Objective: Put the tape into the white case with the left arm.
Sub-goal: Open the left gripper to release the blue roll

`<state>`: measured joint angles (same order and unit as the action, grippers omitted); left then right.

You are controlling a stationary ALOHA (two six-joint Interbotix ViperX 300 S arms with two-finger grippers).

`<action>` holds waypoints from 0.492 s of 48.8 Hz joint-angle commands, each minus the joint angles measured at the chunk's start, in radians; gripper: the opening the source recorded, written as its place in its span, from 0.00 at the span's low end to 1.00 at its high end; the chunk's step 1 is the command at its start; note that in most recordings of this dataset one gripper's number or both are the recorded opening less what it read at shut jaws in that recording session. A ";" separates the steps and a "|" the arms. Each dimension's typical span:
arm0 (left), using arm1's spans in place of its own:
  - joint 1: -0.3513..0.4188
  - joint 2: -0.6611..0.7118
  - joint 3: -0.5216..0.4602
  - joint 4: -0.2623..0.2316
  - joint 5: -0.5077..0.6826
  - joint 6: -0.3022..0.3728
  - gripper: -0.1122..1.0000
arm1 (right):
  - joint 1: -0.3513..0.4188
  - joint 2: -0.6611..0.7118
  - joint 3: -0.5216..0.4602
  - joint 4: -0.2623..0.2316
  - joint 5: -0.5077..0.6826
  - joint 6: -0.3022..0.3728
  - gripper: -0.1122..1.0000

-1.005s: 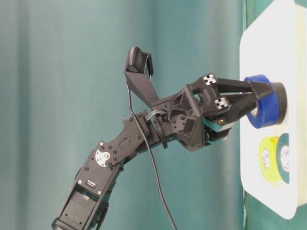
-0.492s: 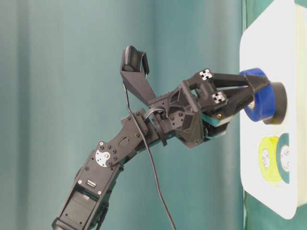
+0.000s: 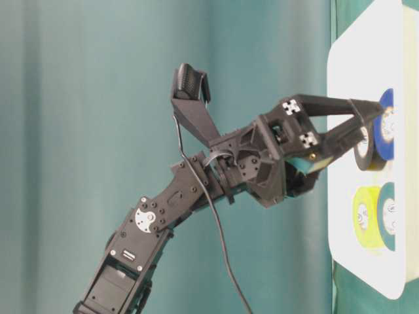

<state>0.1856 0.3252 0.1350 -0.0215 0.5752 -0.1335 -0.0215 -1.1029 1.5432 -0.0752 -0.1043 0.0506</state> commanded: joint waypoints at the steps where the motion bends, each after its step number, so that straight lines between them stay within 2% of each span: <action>1: -0.008 -0.069 0.000 0.002 -0.008 0.002 0.89 | -0.002 0.006 -0.009 0.000 -0.011 0.002 0.02; 24: -0.031 -0.310 0.175 0.000 -0.006 0.002 0.88 | -0.002 0.006 -0.011 0.000 -0.011 0.002 0.02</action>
<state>0.1611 0.0859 0.2991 -0.0215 0.5752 -0.1335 -0.0215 -1.1029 1.5432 -0.0752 -0.1058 0.0506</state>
